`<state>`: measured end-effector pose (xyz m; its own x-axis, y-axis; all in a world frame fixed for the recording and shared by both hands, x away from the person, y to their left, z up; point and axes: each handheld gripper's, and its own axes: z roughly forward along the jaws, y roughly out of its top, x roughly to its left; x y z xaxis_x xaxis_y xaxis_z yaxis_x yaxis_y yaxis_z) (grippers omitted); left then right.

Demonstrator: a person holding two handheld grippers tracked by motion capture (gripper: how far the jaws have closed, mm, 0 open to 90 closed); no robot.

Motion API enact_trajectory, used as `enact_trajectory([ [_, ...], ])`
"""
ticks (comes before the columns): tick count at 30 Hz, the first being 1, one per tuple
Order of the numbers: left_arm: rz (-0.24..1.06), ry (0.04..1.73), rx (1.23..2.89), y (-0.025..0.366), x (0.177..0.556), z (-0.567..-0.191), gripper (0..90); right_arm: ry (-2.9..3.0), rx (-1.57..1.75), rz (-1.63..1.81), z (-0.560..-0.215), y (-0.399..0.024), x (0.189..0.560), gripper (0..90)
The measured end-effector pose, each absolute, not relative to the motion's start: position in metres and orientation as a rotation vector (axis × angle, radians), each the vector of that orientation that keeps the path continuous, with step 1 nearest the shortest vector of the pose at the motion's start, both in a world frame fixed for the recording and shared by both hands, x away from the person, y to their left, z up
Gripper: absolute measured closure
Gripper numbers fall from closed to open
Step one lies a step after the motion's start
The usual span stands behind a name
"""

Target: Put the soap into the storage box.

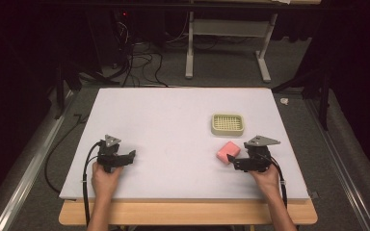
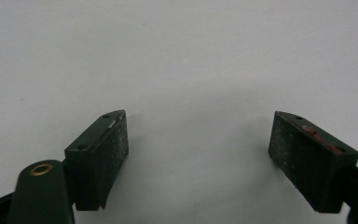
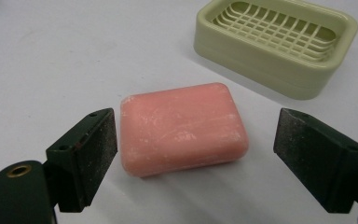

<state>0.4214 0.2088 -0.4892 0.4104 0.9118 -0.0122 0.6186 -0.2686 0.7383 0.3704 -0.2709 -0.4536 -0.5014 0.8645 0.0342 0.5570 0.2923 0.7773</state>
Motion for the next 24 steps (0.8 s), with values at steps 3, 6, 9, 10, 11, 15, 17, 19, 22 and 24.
enact_trajectory([
  [3, 0.557, 1.297, 1.995, 0.209, 0.421, -0.489, 20.4, 2.182, 1.26, 1.044, -0.454, -0.266, 0.372, 13.9],
  [6, 0.558, 1.297, 1.995, 0.209, 0.421, -0.489, 20.4, 2.193, 1.241, 1.038, -0.454, -0.261, 0.375, 13.8],
  [9, 0.557, 1.297, 1.995, 0.209, 0.421, -0.489, 20.4, 2.204, 1.221, 1.024, -0.454, -0.256, 0.379, 13.7],
  [10, 0.558, 1.297, 1.995, 0.209, 0.421, -0.489, 20.4, 2.208, 1.218, 1.02, -0.454, -0.255, 0.38, 13.6],
  [11, 0.558, 1.297, 1.995, 0.209, 0.421, -0.489, 20.4, 2.208, 1.218, 1.02, -0.454, -0.255, 0.38, 13.6],
  [15, 0.557, 1.297, 1.995, 0.209, 0.421, -0.489, 20.4, 2.209, 1.215, 1.019, -0.456, -0.251, 0.385, 13.5],
  [17, 0.556, 1.297, 1.995, 0.209, 0.421, -0.489, 20.4, 2.213, 1.214, 1.009, -0.458, -0.251, 0.387, 13.4],
  [19, 0.556, 1.297, 1.994, 0.209, 0.421, -0.489, 20.4, 2.219, 1.214, 1.002, -0.459, -0.251, 0.388, 13.4],
  [22, 0.557, 1.297, 1.994, 0.209, 0.421, -0.489, 20.4, 2.238, 1.218, 0.989, -0.463, -0.249, 0.391, 13.1],
  [24, 0.556, 1.297, 1.994, 0.209, 0.421, -0.489, 20.4, 2.24, 1.219, 0.987, -0.464, -0.249, 0.391, 12.8],
])
